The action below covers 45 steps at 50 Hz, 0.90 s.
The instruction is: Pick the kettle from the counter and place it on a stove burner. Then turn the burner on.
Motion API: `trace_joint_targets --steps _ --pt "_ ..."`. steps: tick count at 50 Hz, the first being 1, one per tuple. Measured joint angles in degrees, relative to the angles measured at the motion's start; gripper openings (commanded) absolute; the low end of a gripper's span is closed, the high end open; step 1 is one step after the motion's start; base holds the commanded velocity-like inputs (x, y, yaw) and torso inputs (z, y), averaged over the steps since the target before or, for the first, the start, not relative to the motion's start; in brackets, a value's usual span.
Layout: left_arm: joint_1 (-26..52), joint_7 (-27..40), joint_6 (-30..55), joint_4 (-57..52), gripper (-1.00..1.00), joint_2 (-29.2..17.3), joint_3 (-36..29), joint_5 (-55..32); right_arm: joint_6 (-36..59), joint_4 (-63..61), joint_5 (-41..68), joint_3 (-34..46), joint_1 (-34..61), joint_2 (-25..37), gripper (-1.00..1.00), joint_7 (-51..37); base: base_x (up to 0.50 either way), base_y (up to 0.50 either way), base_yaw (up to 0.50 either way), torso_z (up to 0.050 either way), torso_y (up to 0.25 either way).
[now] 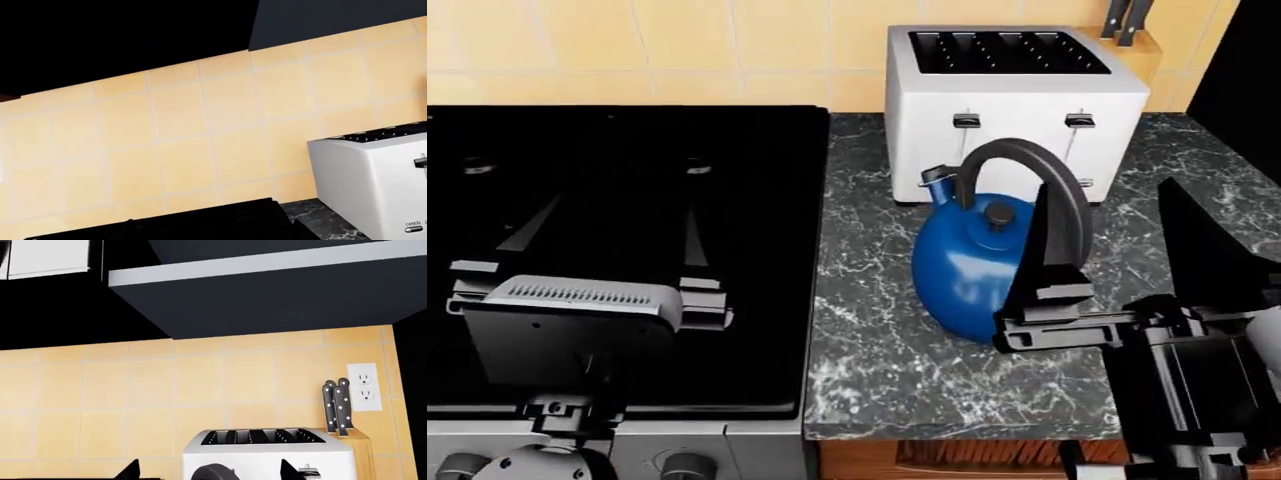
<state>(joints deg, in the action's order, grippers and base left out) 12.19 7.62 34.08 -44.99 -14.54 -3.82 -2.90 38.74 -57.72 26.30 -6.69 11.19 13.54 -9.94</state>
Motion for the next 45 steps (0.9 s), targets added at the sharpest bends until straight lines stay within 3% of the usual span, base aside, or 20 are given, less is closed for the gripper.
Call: trace_joint_targets --steps 15,22,33,45 --pt "-0.16 0.08 0.14 -1.25 1.0 -0.28 -0.66 -0.62 22.15 4.49 30.32 -5.39 18.06 9.5 1.0 -15.13 0.0 0.0 0.0 0.0 0.0" --pt "-0.16 0.08 0.05 -1.31 1.0 -0.39 -0.73 -1.06 30.39 9.36 39.7 -4.75 26.28 12.85 1.0 -20.38 0.0 0.0 0.0 0.0 0.0" --pt "-0.25 0.37 -0.16 -1.43 1.0 -0.62 -0.87 -1.34 37.33 14.78 44.62 -1.39 33.62 16.14 1.0 -24.21 0.0 0.0 0.0 0.0 0.0" --pt "-0.26 0.79 0.16 -2.09 1.0 -0.93 -0.83 -1.61 38.86 18.73 43.15 3.06 35.45 17.86 1.0 -24.2 0.0 0.0 0.0 0.0 0.0"
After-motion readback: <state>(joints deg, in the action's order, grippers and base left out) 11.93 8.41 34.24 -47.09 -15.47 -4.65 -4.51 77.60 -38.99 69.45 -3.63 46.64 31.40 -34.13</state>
